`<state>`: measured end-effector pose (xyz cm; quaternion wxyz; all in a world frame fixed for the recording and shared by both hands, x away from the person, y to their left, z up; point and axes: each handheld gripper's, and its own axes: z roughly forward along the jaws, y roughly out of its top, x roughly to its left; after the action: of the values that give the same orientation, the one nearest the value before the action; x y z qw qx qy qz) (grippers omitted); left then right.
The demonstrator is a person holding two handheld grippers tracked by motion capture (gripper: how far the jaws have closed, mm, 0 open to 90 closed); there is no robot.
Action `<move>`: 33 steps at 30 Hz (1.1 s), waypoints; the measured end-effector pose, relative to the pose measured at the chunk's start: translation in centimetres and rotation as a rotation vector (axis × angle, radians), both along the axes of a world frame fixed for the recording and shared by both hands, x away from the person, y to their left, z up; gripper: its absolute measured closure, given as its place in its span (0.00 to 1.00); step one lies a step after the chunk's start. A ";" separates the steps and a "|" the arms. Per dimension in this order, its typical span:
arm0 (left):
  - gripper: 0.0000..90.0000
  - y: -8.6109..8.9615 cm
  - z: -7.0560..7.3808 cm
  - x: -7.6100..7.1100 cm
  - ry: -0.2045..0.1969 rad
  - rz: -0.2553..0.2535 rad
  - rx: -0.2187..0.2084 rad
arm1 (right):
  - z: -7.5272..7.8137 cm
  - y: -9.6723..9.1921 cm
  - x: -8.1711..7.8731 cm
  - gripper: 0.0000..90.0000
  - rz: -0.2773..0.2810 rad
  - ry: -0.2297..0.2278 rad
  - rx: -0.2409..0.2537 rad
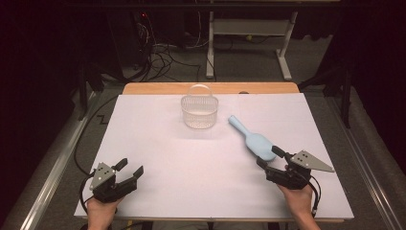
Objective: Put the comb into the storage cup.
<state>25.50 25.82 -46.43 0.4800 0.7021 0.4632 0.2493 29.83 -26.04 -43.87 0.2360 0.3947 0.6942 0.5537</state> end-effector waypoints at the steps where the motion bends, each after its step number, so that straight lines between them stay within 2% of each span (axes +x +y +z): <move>1: 0.36 0.0 0.0 0.0 0.000 0.000 0.000 | 0.0 0.1 0.1 0.30 0.001 -0.002 -0.001; 33: 0.36 0.0 0.1 0.0 -0.004 -0.004 -0.003 | 0.6 4.5 4.2 0.34 0.033 0.069 -0.006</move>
<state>25.50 25.86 -46.37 0.4823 0.7019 0.4611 0.2492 34.07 -21.56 -43.27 0.2041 0.4011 0.7101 0.5415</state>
